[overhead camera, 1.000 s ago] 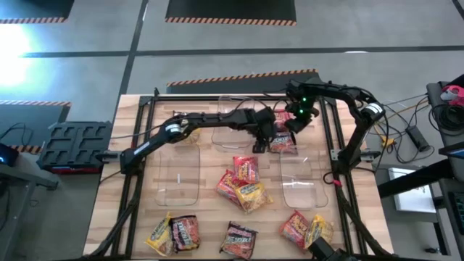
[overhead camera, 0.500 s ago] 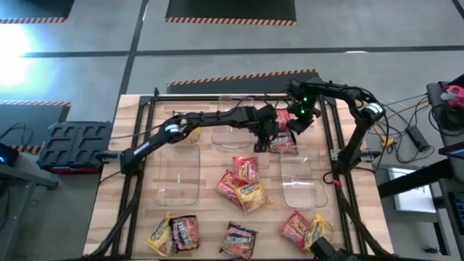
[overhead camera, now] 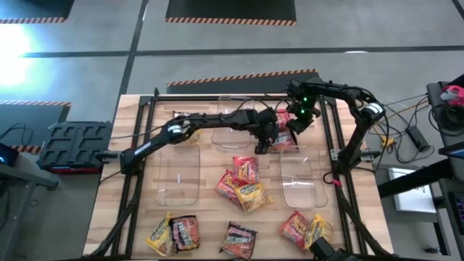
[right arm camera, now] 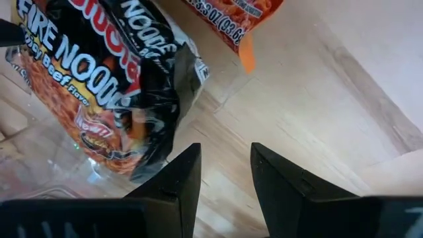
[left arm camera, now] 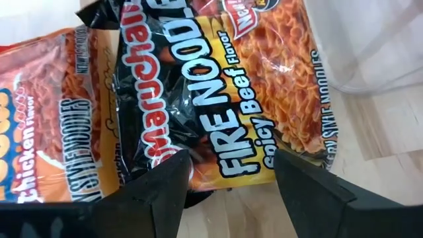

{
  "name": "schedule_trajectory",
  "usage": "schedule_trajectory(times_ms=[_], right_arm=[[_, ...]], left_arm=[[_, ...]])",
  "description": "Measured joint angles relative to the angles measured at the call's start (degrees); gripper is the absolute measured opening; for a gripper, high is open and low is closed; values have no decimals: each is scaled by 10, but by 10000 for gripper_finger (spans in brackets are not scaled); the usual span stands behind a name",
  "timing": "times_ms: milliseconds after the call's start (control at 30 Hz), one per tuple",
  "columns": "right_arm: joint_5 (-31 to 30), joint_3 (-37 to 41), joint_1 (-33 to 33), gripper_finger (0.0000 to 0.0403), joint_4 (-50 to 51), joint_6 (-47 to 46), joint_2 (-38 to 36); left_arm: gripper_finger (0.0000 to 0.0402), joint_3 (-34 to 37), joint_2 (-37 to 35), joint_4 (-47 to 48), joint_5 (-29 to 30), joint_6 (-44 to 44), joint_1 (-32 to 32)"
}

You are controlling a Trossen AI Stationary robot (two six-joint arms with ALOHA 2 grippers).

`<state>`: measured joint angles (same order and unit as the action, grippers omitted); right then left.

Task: Sort Maruchan noodles
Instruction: Put the top right black pack noodle into the bottom right transparent bin

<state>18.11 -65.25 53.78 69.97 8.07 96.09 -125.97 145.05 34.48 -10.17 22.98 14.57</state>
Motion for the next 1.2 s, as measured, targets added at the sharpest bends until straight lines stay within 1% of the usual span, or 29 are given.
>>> schedule_trajectory(times_ms=[133, 267, 333, 367, 667, 833, 900, 1000, 1133, 1200], right_arm=[[20, 0, 0, 121, -1, 4, 0], [107, 0, 0, 121, -8, 21, 0], [134, 0, 0, 124, -15, 24, 0], [138, 0, 0, 127, -20, 24, 0], [131, 0, 6, 182, -19, 36, 0], [56, 0, 12, 208, -14, 34, 0], [47, 0, 16, 213, -13, 34, 0], [55, 0, 20, 216, -15, 35, 0], [110, 0, 22, 216, -22, 42, 8], [123, 0, 21, 216, -33, 45, 14]], left_arm=[[206, 0, 0, -1, 0, 0, 0], [206, 1, 0, -5, 0, 2, 0], [206, 1, 0, -6, 0, 3, 0], [206, 1, 0, -7, 0, 3, 0], [206, 5, 0, -11, 0, 5, 0], [206, 5, 0, -11, 0, 10, 0], [206, 5, 0, -11, 0, 12, 0], [206, 5, 0, -11, 0, 12, 0], [206, 5, 0, -15, 1, 12, 0], [206, 5, 0, -15, 1, 12, 0]])
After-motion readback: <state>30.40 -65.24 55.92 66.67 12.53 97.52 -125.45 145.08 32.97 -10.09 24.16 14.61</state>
